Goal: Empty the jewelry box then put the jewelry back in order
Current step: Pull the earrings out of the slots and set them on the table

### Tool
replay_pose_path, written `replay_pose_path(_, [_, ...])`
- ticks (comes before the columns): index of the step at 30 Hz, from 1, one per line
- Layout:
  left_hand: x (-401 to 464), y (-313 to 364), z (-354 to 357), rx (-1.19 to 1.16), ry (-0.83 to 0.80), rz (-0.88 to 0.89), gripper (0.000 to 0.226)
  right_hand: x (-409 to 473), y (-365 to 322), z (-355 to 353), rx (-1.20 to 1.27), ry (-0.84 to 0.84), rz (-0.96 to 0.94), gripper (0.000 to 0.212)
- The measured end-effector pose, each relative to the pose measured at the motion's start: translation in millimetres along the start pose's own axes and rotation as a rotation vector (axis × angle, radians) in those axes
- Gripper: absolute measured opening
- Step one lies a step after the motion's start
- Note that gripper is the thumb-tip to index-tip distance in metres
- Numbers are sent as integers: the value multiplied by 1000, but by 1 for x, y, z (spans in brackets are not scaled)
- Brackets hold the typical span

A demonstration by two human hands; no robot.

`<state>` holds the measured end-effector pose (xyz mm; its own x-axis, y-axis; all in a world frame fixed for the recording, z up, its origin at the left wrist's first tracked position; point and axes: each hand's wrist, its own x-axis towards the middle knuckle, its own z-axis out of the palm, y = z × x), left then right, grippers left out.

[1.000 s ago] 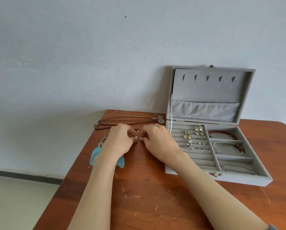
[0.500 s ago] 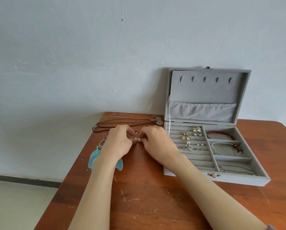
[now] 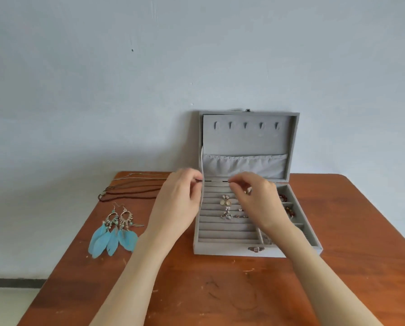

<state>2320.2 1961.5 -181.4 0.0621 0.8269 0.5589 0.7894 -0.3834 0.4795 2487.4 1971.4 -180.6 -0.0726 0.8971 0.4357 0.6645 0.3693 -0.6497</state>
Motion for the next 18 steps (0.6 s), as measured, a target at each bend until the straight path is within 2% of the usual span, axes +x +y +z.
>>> replay_pose_path(4, [17,20,35,62,-153,64,22,11,35,-9,-174,18,146,17])
replay_pose_path(10, [34,29,69,203,-307,27,28,18,42,1,-238,-120,170,25])
replay_pose_path(18, [37,31,74,156,-297,7,23,25,36,-1,-254,-124,187,23])
